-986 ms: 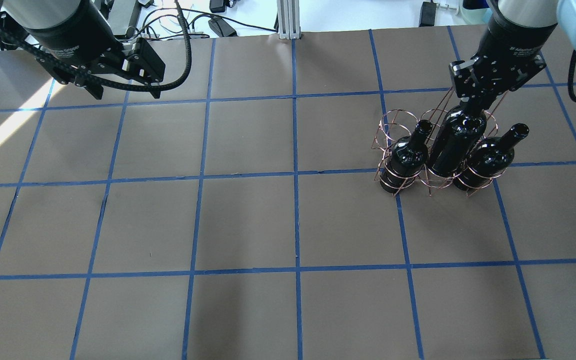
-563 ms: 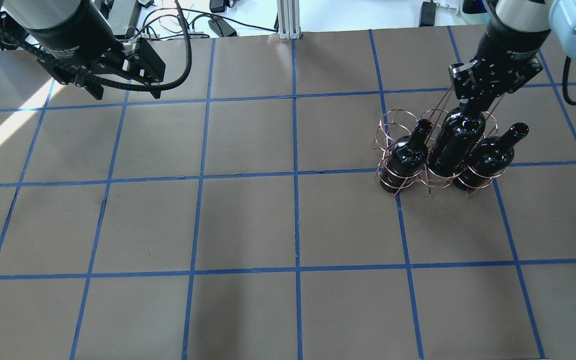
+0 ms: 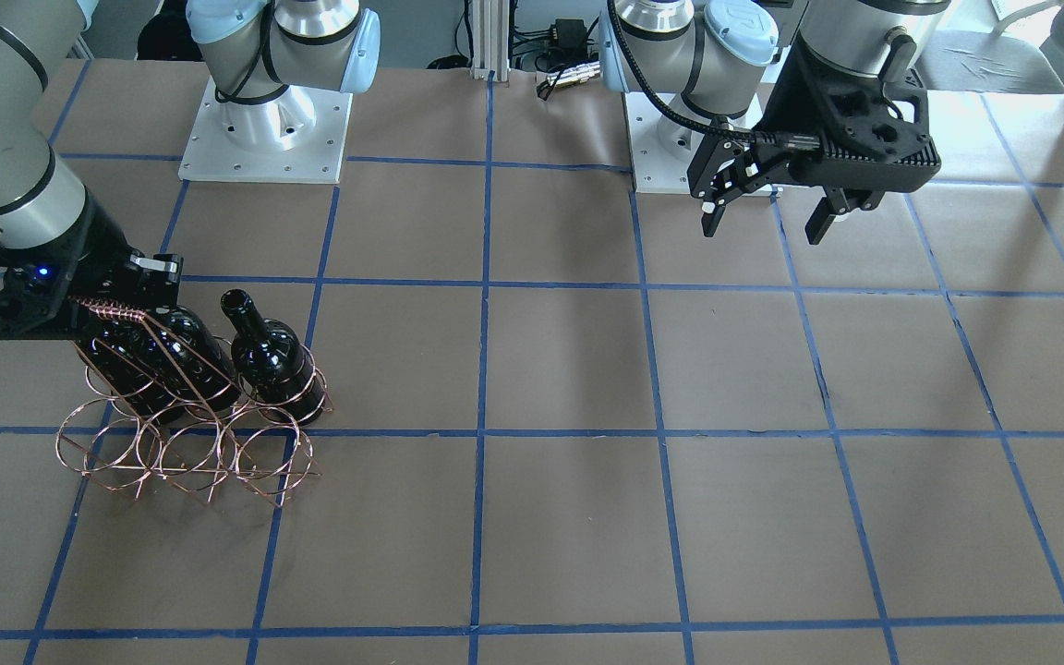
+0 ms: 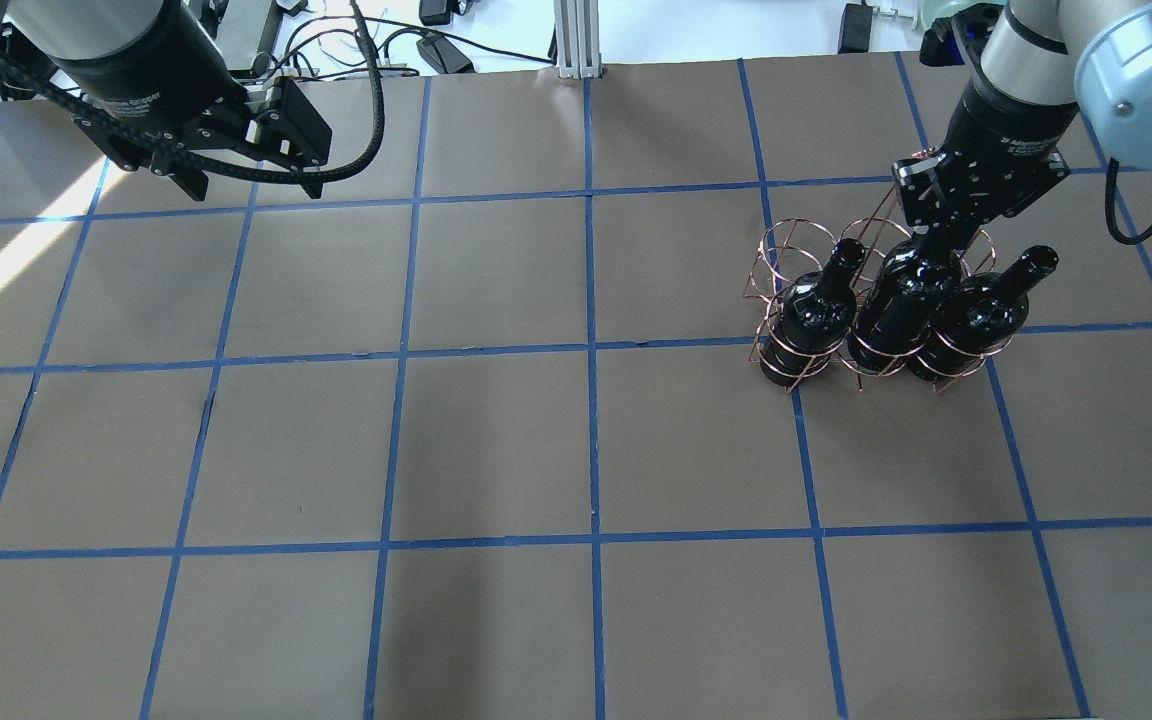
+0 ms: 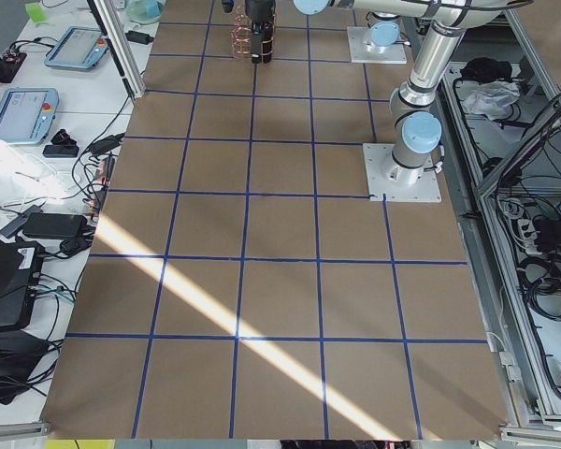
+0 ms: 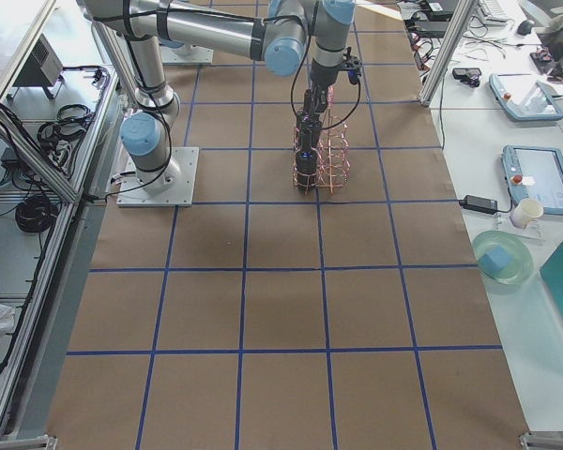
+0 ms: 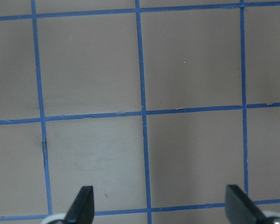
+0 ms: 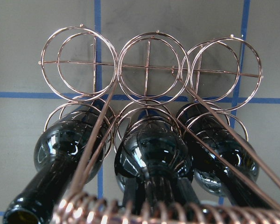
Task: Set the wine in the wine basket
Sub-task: 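Lower the bottle with the right gripper to lie between the other two bottles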
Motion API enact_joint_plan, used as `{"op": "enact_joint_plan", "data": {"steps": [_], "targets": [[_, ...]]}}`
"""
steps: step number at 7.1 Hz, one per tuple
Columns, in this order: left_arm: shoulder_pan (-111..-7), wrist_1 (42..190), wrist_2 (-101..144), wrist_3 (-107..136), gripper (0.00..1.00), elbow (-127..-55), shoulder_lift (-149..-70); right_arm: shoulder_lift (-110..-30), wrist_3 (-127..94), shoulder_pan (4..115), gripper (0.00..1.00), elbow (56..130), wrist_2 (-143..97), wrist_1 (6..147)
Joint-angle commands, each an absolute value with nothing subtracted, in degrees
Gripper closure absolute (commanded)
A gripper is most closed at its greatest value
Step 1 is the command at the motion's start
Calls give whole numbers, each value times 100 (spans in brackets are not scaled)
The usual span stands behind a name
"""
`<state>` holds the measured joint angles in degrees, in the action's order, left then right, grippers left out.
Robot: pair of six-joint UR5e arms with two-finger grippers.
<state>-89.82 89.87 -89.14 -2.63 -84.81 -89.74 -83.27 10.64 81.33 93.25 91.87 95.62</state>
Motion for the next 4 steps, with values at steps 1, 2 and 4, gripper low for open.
{"op": "enact_joint_plan", "data": {"steps": [1,2,4], "targets": [[-8982,8991,-8921,-264,0,-8481,-8974,-8297,1063,8130,88,9536,9185,9773],[-8982,8983,-8921,-264,0,-8481,-8974,-8288,1046,8130,84,9545,9185,9765],[-8982,8991,-8921,-264,0,-8481,-8974,-8209,1002,8130,51,9606,9176,9773]]}}
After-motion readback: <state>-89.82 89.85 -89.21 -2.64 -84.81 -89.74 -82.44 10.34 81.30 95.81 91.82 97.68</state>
